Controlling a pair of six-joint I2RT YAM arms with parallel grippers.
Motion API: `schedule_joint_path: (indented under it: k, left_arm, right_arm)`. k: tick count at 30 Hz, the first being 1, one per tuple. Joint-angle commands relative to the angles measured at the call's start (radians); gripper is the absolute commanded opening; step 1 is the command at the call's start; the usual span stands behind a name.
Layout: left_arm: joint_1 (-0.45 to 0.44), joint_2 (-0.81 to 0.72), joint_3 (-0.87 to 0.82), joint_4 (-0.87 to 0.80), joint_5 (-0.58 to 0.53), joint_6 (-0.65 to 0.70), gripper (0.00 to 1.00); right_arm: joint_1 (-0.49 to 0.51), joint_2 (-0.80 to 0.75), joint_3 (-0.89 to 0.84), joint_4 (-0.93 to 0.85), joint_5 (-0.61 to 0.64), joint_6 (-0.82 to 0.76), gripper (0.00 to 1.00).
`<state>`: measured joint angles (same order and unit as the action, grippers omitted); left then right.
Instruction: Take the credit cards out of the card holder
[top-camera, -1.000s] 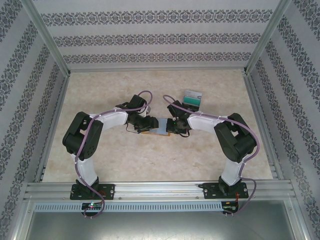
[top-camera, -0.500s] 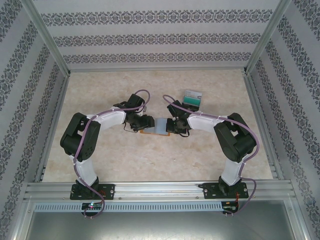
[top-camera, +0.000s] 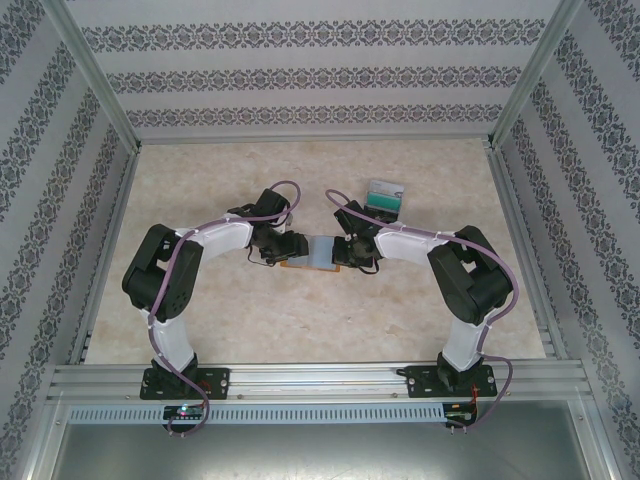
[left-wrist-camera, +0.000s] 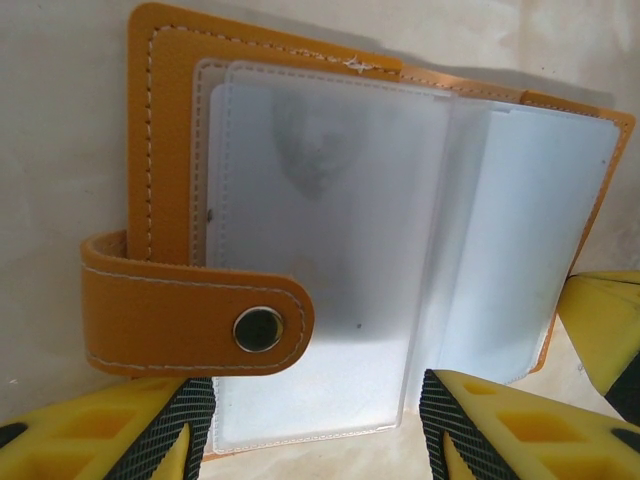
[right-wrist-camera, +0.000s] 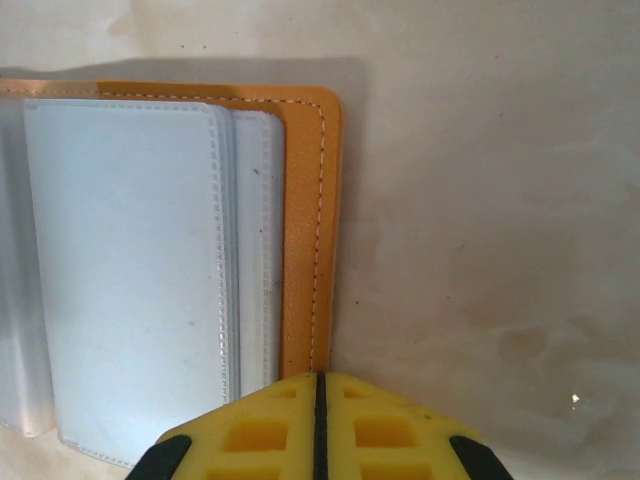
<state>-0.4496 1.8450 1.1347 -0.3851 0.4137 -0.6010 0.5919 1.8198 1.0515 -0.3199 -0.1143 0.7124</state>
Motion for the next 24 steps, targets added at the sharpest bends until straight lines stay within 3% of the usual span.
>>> schedule_joint_path:
  k: [1,9,24]
  left_arm:
    - [0.006,0.030,-0.004,-0.035,-0.009,0.030,0.59]
    - [-0.014,0.045,-0.023,0.093,0.164,-0.023,0.62]
    - [-0.025,0.000,0.033,0.088,0.186,-0.014,0.63]
  right_arm:
    - [0.011,0.029,0.006,-0.007,-0.011,0.016,0.00]
    - [0.013,0.034,0.012,-0.008,-0.012,0.016,0.00]
    - [0.011,0.032,0.018,-0.015,-0.005,0.015,0.00]
